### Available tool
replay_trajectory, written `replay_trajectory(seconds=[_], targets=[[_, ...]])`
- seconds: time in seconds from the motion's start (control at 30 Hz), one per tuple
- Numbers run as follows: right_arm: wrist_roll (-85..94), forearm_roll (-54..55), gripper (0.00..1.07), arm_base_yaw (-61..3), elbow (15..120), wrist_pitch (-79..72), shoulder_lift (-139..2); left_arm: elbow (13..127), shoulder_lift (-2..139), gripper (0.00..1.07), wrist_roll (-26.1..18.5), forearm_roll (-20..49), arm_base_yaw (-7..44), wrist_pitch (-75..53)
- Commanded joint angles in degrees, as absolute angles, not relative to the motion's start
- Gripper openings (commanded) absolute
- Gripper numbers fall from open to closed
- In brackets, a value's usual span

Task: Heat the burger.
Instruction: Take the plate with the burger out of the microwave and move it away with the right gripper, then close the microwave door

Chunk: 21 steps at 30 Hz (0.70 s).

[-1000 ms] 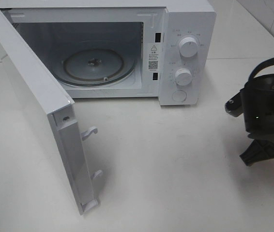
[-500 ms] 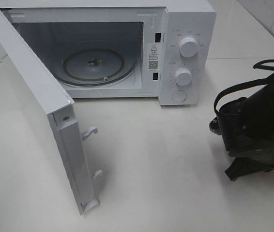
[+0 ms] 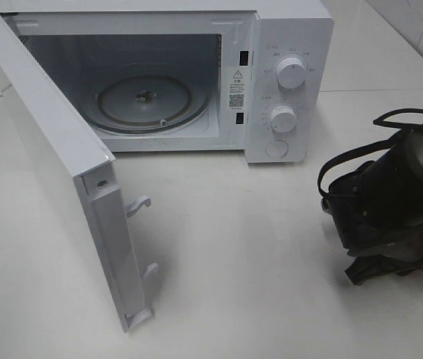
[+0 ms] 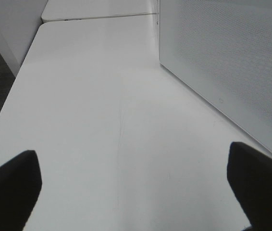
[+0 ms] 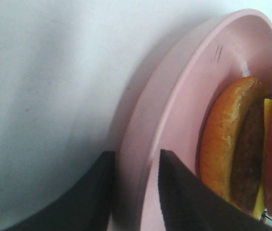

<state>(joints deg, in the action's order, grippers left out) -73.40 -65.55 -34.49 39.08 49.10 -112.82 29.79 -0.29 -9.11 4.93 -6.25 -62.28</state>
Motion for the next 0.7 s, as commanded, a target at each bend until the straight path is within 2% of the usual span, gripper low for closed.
replay_trajectory(seconds=[0.03,0.3,0.47,0.53,0.57,0.6,0.63,0.7], targets=[[-71.73,-64.69,0.48,-34.95,39.25,51.51,-111.50,29.68,-1.26,0.98,-8.94,4.93,-6.47,-61.48],[-65.03,-62.11,0.50,-37.76,39.25,50.08,-104.91,29.68,-1.26,0.98,-8.94,4.93,-6.47,-61.48],[-60.10,-57.24,0.50,-41.14,39.25,47.56,-95.11,29.68,-1.26,0.98,-8.94,4.93,-6.47,-61.48],[-53.06,-50.71,0.50,-41.88,39.42,45.09,-89.38,29.68,-1.26,0.98,-8.94,4.93,-6.47,-61.48],[-53.06,-50.71,0.50,-41.88,39.42,45.09,-89.38,29.68,-1.26,0.98,-8.94,4.93,-6.47,-61.48],[-46.87,-44.81,0.52,-41.88,39.76,42.69,-85.66,29.68,-1.26,0.98,-8.94,4.93,-6.47,-61.48],[-46.87,-44.81,0.52,-41.88,39.76,42.69,-85.66,29.68,-1.26,0.98,-8.94,4.93,-6.47,-61.48],[-36.96,-34.55,0.57,-41.88,39.99,39.59,-80.04,29.68,-1.26,0.98,-8.94,4.93,-6.47,-61.48]])
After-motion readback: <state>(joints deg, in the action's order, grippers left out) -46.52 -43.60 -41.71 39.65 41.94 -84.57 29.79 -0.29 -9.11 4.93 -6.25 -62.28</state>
